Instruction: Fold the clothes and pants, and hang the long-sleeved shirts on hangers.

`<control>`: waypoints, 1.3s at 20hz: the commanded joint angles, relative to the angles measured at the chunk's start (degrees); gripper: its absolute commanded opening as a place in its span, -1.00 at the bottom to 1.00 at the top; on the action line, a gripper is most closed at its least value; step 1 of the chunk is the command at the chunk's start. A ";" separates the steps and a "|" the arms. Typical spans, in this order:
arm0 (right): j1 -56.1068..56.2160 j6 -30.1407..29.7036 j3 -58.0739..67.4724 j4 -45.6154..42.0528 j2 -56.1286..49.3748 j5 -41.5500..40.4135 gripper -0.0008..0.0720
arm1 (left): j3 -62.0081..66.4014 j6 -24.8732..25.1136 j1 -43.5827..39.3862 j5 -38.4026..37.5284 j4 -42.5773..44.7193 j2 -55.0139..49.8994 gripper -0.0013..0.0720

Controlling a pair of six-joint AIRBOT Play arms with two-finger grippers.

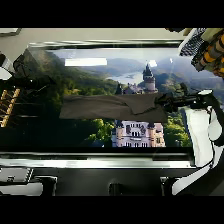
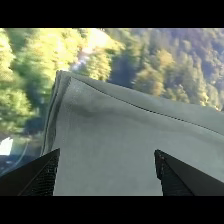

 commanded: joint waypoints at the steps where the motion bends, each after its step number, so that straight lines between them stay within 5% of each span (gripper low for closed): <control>1: 2.84 0.04 -0.02 -1.51 -0.13 -1.11 0.25 | 0.04 0.00 0.02 -0.02 0.00 0.00 0.90; 4: 3.41 0.07 0.00 -1.99 0.74 -1.27 -0.76 | 0.04 0.00 0.02 -0.02 -0.04 0.00 0.83; 5: 3.41 0.17 0.04 -2.05 1.64 -1.27 -0.89 | 0.04 -0.04 0.02 -0.11 -0.04 0.00 0.54; 7: 3.41 2.38 0.07 -3.02 4.81 -1.22 -0.89 | 0.02 -0.04 -0.02 -0.74 -1.05 -0.02 -0.72; 8: 3.41 4.02 0.35 -4.11 6.56 -0.61 -0.89 | 0.02 -0.48 -0.26 -0.83 -2.60 -0.13 -0.92; 13: 3.41 11.39 1.70 -11.80 17.53 2.64 -0.89 | 0.02 -5.11 -8.37 1.64 -11.93 -6.19 -0.93; 20: 3.41 17.11 1.70 -13.51 31.19 7.43 -0.89 | 0.04 -5.03 -31.47 21.24 -36.98 -19.12 -0.93; 26: 3.41 19.21 3.37 -14.32 38.71 13.09 -0.89 | 3.63 -5.16 -46.01 30.40 -44.63 -26.40 -0.93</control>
